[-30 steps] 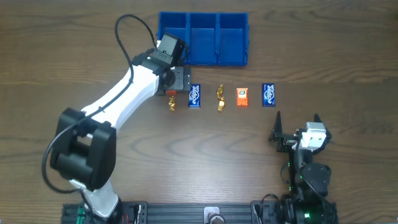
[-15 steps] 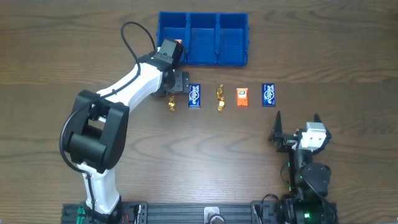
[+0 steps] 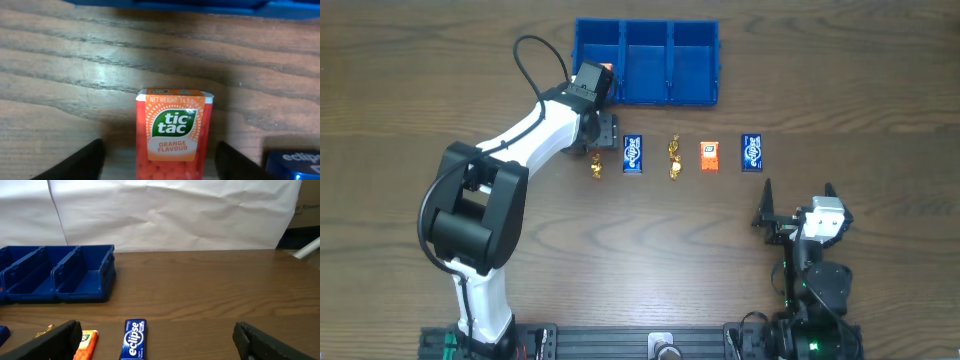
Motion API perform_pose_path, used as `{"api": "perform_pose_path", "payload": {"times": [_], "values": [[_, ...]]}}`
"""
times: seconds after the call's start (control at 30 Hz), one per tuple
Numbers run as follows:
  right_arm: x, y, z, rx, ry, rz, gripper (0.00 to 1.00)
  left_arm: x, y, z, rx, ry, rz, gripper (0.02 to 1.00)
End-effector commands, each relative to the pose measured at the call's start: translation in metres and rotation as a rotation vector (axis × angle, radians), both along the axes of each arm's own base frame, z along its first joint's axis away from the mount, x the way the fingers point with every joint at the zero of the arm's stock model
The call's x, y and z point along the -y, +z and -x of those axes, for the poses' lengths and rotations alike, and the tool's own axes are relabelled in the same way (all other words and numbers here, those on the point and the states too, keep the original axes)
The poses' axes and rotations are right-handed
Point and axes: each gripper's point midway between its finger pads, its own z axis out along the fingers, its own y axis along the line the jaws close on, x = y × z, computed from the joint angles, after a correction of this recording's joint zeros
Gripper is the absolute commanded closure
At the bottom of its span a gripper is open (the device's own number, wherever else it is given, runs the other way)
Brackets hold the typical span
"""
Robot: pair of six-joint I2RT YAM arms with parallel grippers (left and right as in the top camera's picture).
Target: Sort Candies Into Trays
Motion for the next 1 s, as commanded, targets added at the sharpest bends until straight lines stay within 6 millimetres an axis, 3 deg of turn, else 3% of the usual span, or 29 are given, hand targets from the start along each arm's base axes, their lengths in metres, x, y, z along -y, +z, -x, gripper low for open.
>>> {"api": "perform_pose_path", "payload": {"times": [0.03,0.27,0.4,0.53,0.67,0.77,0.87,1.0], "values": [[0.001,0.0,0.0,0.0,-0.005,0.014,0.001,0.003,-0.006,-0.002,-0.011,-0.006,0.005,0.457],[0.001,0.0,0.0,0.0,-0.005,0.014,0.001,0.006,-0.005,-0.004,-0.005,-0.006,0.019,0.691],[0.001,0.0,0.0,0.0,-0.005,0.014,0.001,0.014,0.01,-0.011,0.004,-0.014,0.043,0.766],[0.001,0.0,0.0,0.0,-0.005,0.014,0.001,0.02,0.057,-0.022,0.062,-0.02,0.045,0.757],[0.001,0.0,0.0,0.0,-0.005,0.014,0.001,0.021,0.128,-0.043,0.202,-0.005,0.014,0.748],[0.001,0.0,0.0,0.0,-0.005,0.014,0.003,0.024,0.188,-0.07,0.338,-0.014,0.011,0.741],[0.001,0.0,0.0,0.0,-0.005,0.014,0.001,0.02,0.212,-0.09,0.402,-0.015,0.019,0.735],[0.001,0.0,0.0,0.0,-0.005,0.014,0.001,0.014,0.201,-0.115,0.389,-0.003,0.03,0.746]]}}
